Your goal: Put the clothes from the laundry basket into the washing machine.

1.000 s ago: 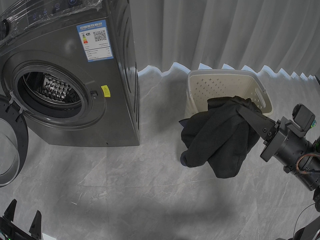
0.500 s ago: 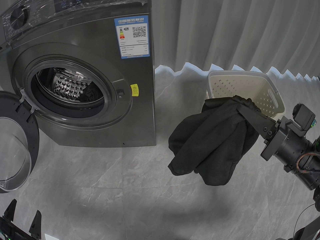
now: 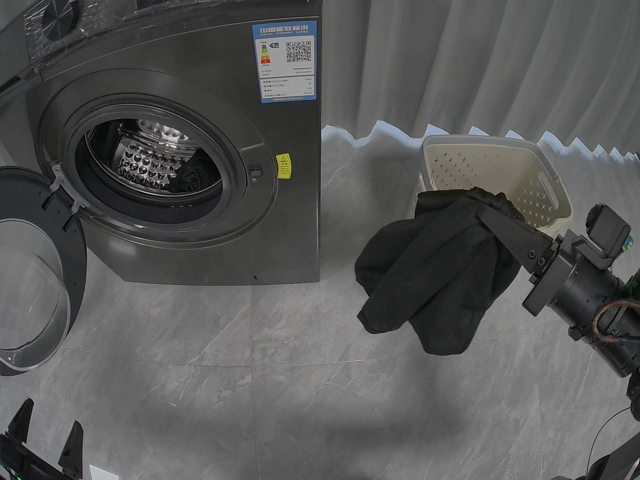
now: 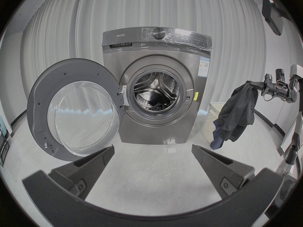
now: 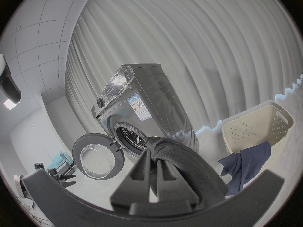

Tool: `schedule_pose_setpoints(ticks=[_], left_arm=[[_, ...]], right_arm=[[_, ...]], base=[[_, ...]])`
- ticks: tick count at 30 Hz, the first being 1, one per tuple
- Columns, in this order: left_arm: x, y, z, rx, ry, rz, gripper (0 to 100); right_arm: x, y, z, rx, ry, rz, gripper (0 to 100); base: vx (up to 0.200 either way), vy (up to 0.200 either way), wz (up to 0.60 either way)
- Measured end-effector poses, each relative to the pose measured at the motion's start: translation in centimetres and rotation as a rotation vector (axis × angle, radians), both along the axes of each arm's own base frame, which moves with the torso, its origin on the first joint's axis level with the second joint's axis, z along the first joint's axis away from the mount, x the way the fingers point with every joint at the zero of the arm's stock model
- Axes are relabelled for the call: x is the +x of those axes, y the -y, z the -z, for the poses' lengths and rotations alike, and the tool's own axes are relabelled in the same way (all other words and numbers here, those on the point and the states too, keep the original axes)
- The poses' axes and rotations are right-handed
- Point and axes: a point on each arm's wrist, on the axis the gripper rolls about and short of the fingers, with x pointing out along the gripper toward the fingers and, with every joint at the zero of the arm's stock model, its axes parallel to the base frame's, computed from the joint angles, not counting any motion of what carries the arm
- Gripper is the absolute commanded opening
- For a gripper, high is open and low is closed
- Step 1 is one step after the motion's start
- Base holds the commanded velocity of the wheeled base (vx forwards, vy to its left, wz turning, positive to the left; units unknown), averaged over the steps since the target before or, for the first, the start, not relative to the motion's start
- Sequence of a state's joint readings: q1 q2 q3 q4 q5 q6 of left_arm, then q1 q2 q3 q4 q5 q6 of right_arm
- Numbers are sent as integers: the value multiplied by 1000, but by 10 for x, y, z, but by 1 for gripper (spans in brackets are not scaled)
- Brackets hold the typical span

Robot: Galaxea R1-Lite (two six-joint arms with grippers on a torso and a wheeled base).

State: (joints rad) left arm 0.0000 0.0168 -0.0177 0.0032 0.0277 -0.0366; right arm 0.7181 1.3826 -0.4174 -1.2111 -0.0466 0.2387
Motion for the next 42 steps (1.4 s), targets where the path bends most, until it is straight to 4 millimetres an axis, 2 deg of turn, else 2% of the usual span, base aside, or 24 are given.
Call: schedule_pose_setpoints(ticks=[12, 18, 27, 33, 42], left_arm=[[0, 0, 0, 0, 0, 0, 100], [0, 0, 0, 1, 0, 1, 100], [0, 0, 0, 2, 0, 0, 100], [0, 0, 0, 2, 0, 0, 100], [0, 0, 0, 4, 0, 1, 100]], right_arm=[[1, 0, -1, 3, 2, 2, 0], [1, 0, -1, 0, 0, 2, 0], [1, 1, 0, -1, -3, 6, 0], [1, 3, 4, -9, -17, 27, 0], [1, 5, 8, -12, -35, 73, 0]], base=[[0, 200, 0], [0, 0, 0], [-200, 0, 0], [0, 0, 0], [0, 200, 0]])
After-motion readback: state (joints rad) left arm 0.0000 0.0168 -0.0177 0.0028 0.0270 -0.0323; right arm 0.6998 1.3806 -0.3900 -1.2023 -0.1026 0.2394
